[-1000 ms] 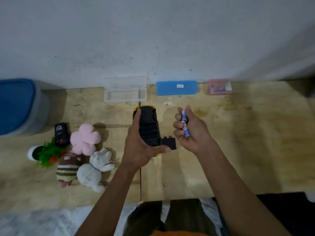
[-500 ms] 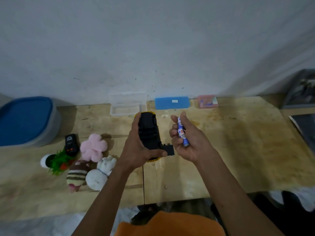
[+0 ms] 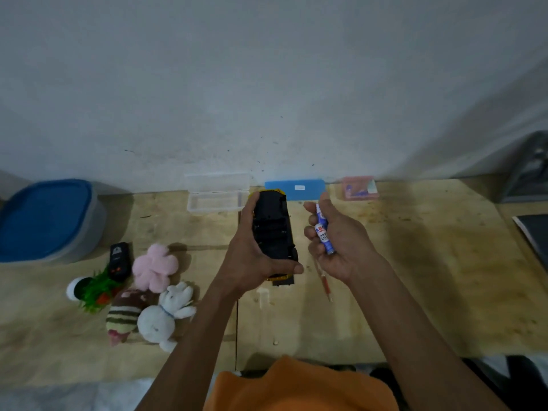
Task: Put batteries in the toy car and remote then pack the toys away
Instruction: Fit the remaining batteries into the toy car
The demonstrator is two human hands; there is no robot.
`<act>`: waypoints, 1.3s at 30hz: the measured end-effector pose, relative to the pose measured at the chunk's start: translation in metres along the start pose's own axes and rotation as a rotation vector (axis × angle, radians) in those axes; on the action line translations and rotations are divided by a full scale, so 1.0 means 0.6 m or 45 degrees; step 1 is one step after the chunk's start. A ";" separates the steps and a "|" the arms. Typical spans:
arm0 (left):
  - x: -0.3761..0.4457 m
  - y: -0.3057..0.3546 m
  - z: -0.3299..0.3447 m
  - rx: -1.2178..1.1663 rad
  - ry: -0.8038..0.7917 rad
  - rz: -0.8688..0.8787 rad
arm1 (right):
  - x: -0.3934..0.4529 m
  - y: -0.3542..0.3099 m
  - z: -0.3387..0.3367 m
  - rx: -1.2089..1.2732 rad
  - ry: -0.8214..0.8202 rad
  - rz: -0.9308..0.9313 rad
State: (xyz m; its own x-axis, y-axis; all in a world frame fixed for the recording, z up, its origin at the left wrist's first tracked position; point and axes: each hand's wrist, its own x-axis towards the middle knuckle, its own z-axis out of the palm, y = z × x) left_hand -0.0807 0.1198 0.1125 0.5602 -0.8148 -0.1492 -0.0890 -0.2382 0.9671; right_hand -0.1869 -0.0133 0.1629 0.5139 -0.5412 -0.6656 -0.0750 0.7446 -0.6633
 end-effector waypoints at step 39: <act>0.016 0.007 0.025 0.036 0.081 -0.046 | 0.044 0.022 0.006 -1.045 0.159 -0.734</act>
State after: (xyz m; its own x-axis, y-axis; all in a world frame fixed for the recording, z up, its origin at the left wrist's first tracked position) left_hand -0.0881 0.1031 0.1121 0.6145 -0.7705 -0.1697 -0.0907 -0.2826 0.9549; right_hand -0.1709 -0.0165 0.1379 0.5675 -0.8058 -0.1689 -0.4323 -0.1170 -0.8941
